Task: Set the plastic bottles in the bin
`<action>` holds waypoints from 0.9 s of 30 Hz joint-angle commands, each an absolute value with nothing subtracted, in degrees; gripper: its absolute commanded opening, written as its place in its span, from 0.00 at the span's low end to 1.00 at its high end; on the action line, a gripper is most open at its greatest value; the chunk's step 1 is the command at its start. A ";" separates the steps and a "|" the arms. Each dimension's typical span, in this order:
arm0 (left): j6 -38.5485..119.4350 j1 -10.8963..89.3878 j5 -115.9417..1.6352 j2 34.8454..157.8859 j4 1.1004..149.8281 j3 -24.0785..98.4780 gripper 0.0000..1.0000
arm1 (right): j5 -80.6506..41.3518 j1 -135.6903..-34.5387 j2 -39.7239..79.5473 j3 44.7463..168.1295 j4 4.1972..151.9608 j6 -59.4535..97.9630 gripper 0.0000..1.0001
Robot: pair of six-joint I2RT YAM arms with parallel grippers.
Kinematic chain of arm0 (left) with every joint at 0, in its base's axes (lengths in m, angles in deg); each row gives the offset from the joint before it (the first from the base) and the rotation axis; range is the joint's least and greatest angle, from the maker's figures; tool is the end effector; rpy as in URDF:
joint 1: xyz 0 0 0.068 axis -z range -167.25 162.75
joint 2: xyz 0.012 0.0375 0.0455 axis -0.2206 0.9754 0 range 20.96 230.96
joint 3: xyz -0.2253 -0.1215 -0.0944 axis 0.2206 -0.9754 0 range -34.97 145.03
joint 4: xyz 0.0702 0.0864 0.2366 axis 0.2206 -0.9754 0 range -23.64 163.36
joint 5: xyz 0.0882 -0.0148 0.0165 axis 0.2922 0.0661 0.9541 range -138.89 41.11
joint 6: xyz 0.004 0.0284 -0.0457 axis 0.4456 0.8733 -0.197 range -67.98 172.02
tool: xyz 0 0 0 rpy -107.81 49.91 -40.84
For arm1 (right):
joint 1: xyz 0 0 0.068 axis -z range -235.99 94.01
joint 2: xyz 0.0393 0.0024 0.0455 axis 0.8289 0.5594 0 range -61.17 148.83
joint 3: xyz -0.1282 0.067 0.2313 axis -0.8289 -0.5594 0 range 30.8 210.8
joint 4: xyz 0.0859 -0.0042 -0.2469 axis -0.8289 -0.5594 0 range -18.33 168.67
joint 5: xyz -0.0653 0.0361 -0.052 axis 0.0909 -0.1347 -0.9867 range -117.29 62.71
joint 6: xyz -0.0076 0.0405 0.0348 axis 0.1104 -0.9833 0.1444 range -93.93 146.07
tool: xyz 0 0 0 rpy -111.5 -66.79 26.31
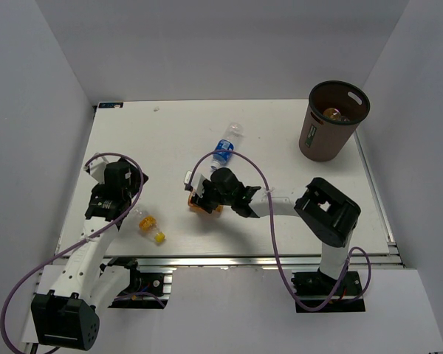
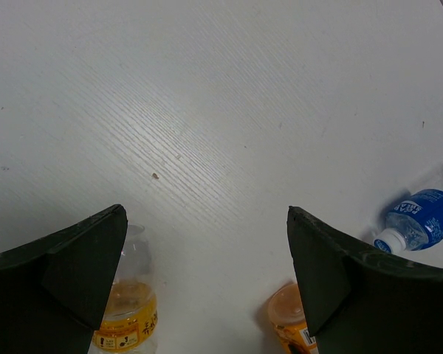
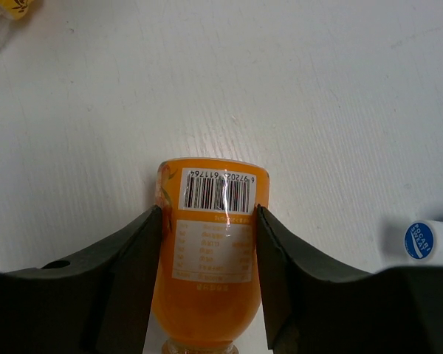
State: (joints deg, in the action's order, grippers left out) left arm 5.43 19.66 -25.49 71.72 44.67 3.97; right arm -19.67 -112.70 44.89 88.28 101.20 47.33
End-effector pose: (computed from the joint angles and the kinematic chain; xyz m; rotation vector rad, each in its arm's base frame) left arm 0.1866 -0.0084 0.2573 -0.9441 1.9981 -0.0495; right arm 0.2146 0.3357 0.1751 -1.3623 1.5469 0.5221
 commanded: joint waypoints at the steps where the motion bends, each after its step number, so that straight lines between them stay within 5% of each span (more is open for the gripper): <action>1: 4.92 19.51 -24.98 71.14 45.50 3.97 0.98 | -20.43 -113.03 41.58 89.86 100.13 47.87 0.20; 9: 5.00 19.51 -26.74 72.64 46.99 4.05 0.98 | -20.70 -112.50 39.12 92.15 95.65 47.08 0.00; 15: 4.91 19.51 -26.66 72.02 47.43 3.70 0.98 | -18.59 -111.80 36.83 93.38 92.65 46.72 0.02; 17: 4.91 19.51 -26.74 72.02 47.52 3.70 0.98 | -18.15 -111.71 37.27 93.82 91.16 46.99 0.25; 18: 5.00 19.51 -26.74 72.20 47.43 3.79 0.98 | -17.71 -111.45 38.05 94.17 90.81 46.81 0.47; 19: 5.09 19.51 -26.83 72.29 47.35 3.96 0.98 | -17.45 -111.27 38.41 94.26 90.28 47.16 0.89; 27: 5.53 19.51 -26.13 72.20 47.08 3.97 0.98 | -13.05 -108.02 41.57 94.09 87.20 56.03 0.89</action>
